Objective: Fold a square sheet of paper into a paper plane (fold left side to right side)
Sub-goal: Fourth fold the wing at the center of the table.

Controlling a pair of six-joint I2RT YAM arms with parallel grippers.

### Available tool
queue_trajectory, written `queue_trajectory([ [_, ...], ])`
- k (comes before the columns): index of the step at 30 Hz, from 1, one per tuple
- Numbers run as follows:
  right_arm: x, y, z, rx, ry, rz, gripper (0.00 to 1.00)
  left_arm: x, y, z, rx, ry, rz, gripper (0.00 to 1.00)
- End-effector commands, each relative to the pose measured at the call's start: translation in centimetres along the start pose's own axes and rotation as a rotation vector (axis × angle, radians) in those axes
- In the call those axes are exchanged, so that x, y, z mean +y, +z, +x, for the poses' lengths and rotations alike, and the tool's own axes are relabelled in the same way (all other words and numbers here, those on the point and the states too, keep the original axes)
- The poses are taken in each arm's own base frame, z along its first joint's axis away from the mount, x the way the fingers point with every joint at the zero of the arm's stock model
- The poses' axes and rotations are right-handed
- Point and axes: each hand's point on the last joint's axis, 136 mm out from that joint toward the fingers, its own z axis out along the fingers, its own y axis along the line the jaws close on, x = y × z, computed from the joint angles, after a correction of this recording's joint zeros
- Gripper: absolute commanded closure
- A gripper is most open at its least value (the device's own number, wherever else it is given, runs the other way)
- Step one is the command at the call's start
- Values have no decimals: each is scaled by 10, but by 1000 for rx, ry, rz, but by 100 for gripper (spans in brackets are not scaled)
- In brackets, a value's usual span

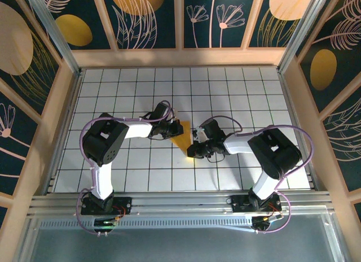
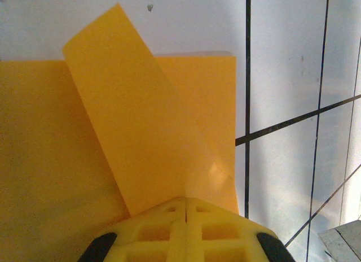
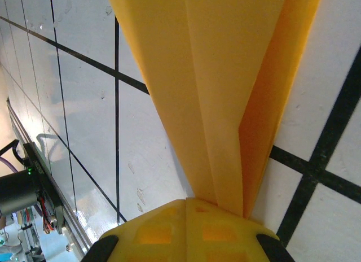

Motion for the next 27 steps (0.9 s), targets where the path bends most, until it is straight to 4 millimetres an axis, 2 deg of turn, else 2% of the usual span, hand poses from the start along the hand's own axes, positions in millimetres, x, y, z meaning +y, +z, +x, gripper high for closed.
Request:
queue_trajectory([
  [1, -10, 4, 19, 48, 36, 31, 100, 44, 4, 22, 60, -41, -160, 100],
  [4, -1, -1, 12, 25, 17, 18, 100, 43, 4, 22, 60, -42, -159, 100],
  [8, 19, -13, -10, -25, -31, -10, 100, 42, 4, 22, 59, -41, -157, 100],
  [12, 30, -18, -28, -57, -62, -28, 100, 42, 4, 21, 57, -41, -155, 100],
  [19, 23, -8, -49, -71, -86, 5, 100, 42, 4, 21, 59, -42, -153, 100],
  [27, 7, 2, -46, -53, -72, 34, 100, 41, 4, 22, 60, -40, -152, 100],
])
